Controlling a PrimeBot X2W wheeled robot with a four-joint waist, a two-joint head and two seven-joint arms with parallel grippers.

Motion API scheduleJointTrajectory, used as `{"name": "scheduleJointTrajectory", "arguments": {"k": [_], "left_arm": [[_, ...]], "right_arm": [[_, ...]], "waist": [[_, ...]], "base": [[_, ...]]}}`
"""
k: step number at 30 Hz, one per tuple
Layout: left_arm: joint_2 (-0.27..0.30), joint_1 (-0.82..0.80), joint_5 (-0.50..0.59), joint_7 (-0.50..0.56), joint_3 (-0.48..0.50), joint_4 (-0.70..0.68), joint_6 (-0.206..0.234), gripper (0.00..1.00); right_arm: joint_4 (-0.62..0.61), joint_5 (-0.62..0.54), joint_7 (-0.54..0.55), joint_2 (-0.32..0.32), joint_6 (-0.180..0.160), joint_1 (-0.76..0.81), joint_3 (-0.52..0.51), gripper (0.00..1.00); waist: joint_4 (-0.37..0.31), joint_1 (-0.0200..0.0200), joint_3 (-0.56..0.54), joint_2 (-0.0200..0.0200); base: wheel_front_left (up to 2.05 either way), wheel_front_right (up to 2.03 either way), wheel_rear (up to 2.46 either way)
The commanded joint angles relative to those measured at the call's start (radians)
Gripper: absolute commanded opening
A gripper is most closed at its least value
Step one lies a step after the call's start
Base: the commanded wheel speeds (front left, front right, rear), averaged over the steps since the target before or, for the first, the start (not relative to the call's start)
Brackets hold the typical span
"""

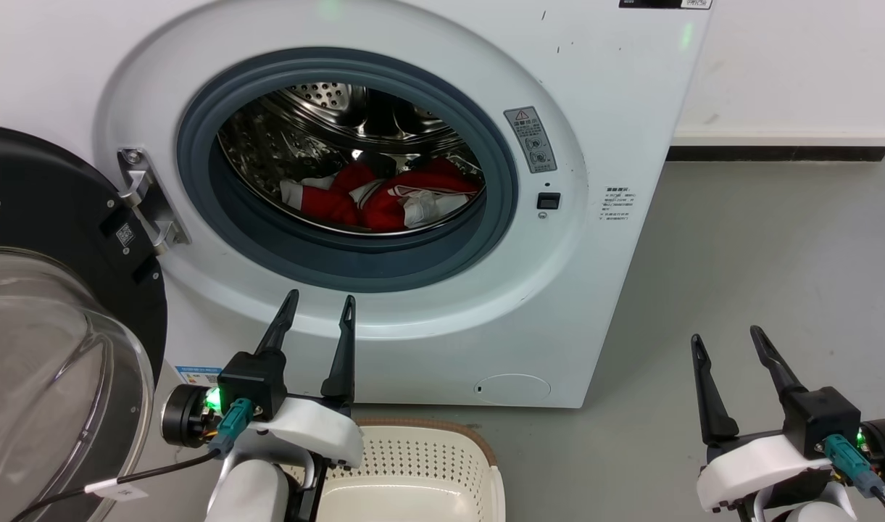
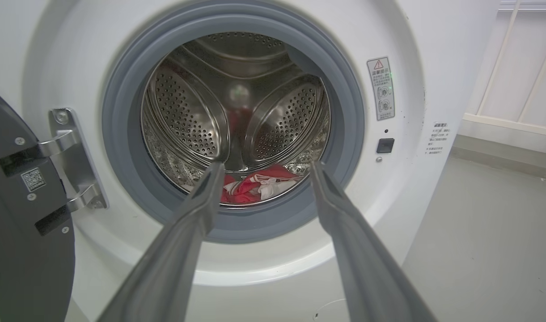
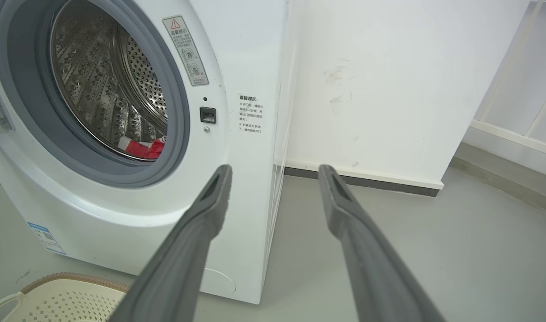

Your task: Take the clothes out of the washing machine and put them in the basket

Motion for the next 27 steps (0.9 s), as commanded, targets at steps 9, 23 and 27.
{"name": "scheduleJointTrajectory", "arguments": {"k": [9, 23, 27], "left_arm": [[0.002, 0.0, 0.006, -0.003, 0.001, 0.003, 0.004, 1.0], [0.002, -0.037, 0.006, -0.003, 0.006, 0.004, 0.017, 1.0], [0.002, -0.075, 0.005, -0.003, 0.009, 0.021, 0.032, 1.0]], "right_arm": [[0.0, 0.007, -0.002, 0.001, 0.0, 0.008, -0.001, 1.0], [-0.031, 0.013, 0.002, 0.001, 0.0, -0.016, -0.006, 1.0], [-0.056, 0.016, 0.005, 0.001, 0.0, -0.037, -0.005, 1.0]], "waist": [[0.003, 0.0, 0.002, -0.0001], [0.005, 0.0, 0.044, -0.0001], [0.001, 0.0, 0.084, -0.0001]], "base": [[0.0, 0.0, 0.0], [0.0, 0.0, 0.0], [0.0, 0.0, 0.0]]}}
